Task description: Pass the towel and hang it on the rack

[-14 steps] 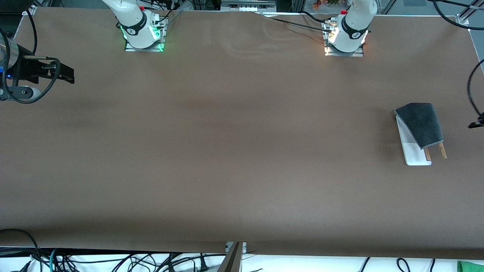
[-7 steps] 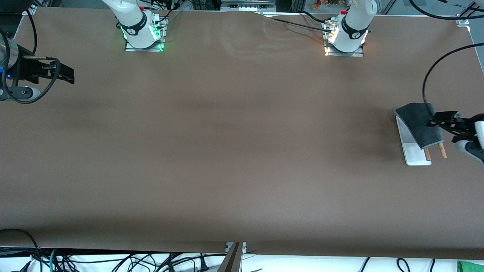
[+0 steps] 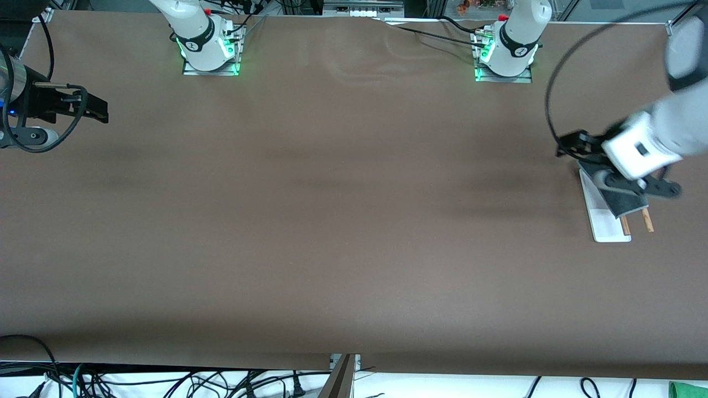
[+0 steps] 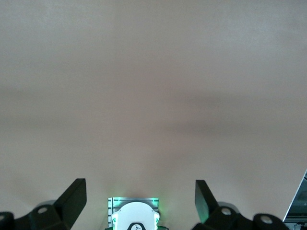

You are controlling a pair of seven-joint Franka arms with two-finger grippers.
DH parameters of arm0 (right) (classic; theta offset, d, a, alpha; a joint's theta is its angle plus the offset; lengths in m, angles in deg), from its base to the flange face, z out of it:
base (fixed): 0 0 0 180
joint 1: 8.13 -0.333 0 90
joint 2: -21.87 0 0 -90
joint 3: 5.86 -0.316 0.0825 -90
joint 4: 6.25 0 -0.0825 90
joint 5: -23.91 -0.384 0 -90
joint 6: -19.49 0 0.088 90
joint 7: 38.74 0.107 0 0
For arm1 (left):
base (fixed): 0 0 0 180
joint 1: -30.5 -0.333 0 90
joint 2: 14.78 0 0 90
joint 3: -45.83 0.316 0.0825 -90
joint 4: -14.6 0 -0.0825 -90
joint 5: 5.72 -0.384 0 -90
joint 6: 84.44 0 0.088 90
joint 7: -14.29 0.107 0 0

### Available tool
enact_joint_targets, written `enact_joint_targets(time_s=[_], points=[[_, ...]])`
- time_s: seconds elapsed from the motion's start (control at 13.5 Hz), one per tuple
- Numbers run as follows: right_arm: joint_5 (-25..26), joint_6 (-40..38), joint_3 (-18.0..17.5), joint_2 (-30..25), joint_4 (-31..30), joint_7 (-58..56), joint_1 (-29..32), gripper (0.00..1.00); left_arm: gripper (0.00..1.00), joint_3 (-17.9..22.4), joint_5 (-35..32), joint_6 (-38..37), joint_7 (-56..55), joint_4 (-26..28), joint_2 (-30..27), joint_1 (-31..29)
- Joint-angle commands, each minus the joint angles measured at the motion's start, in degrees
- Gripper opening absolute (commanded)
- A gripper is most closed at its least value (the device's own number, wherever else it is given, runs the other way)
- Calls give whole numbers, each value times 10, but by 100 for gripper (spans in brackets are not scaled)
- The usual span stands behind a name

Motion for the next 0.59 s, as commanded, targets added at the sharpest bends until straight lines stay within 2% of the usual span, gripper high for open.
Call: enact_joint_targets(time_s=[0.0, 0.15, 0.52], points=[[-10, 0, 1, 4, 9, -6, 2, 100, 100, 3, -21, 134, -35, 135, -96, 1], [-19, -1, 1, 4, 9, -5, 2, 100, 100, 4, -25, 159, -35, 164, -116, 2], [-21, -4, 1, 2, 9, -2, 1, 100, 100, 16, -41, 161, -33, 162, -111, 5]])
